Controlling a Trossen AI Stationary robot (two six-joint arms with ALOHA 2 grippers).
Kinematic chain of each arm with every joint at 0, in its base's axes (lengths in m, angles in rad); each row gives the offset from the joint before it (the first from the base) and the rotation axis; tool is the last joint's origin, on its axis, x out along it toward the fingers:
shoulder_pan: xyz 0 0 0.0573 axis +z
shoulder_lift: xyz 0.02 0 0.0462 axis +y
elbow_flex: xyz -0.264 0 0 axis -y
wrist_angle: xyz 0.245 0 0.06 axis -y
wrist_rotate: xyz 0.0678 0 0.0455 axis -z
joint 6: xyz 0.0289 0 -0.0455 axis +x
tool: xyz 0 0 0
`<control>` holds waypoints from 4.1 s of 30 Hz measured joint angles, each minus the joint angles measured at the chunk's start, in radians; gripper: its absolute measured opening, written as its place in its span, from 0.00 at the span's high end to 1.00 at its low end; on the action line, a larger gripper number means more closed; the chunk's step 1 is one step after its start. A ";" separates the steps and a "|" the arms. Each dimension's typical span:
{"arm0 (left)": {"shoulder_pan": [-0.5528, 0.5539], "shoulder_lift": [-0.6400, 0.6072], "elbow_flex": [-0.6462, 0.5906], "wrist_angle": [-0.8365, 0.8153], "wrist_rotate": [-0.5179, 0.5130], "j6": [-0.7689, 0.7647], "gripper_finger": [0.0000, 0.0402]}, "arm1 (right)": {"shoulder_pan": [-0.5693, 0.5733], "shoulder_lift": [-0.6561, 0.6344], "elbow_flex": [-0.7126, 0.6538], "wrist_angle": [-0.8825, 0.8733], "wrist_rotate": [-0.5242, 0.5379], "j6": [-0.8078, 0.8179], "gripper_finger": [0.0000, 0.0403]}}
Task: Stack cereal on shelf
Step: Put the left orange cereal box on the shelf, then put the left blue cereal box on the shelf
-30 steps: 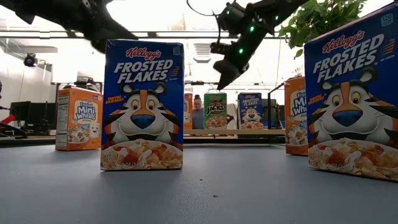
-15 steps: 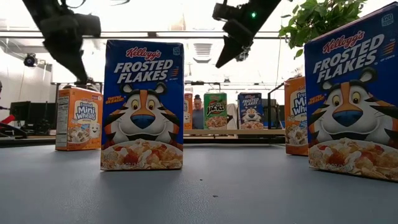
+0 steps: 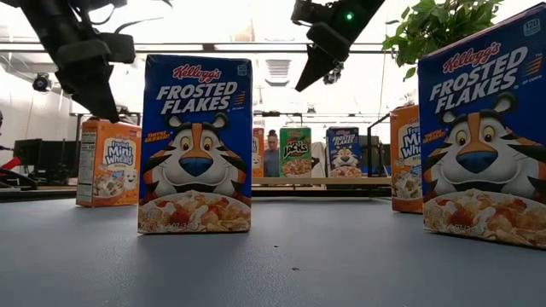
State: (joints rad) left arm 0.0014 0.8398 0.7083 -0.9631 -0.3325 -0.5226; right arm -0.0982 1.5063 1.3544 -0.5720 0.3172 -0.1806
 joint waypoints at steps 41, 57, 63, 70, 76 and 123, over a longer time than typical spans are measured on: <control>0.000 0.001 0.055 0.104 0.140 0.068 0.73 | 0.000 -0.008 -0.002 -0.076 -0.001 0.036 0.98; 0.136 0.410 0.506 0.246 0.161 0.828 0.73 | 0.033 -0.119 -0.011 -0.193 -0.002 0.119 0.98; 0.264 0.595 0.585 0.246 0.183 0.980 0.73 | 0.056 -0.143 -0.034 -0.186 -0.002 0.137 0.98; 0.404 0.724 0.639 0.262 0.358 1.069 0.73 | 0.061 -0.145 -0.050 -0.179 -0.002 0.139 0.98; 0.488 0.809 0.682 0.283 0.376 1.090 0.72 | 0.061 -0.145 -0.052 -0.178 -0.002 0.137 0.98; 0.509 0.733 0.802 0.172 0.556 0.969 0.48 | 0.150 -0.145 -0.053 -0.167 -0.002 0.221 0.98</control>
State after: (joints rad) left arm 0.5109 1.5729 1.5105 -0.7914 0.2238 0.4462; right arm 0.0518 1.3617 1.3014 -0.7391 0.3154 0.0405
